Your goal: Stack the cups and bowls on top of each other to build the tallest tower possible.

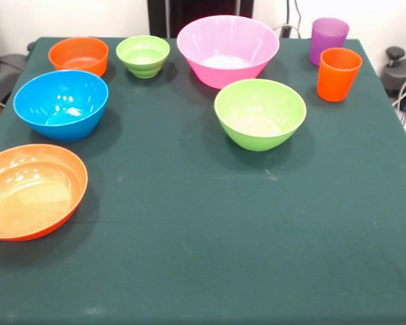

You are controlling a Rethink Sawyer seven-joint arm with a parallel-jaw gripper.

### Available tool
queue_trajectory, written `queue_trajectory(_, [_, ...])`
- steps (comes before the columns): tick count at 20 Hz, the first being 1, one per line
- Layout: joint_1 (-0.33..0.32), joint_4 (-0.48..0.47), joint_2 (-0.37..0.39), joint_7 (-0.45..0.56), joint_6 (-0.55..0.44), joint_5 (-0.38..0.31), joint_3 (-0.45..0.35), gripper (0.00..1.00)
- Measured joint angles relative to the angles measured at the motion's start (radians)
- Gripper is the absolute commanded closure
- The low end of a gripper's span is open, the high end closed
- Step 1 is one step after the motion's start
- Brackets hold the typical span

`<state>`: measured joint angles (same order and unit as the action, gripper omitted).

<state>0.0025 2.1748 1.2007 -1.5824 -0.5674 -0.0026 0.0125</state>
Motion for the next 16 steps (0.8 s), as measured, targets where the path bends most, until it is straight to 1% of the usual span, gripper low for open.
queue_trajectory(6, [0.02,-0.011,-0.08,-0.029,0.041,0.0,0.02,0.0])
queue_trajectory(16, [0.04,-0.026,-0.226,-0.084,0.184,-0.019,0.065,0.0])
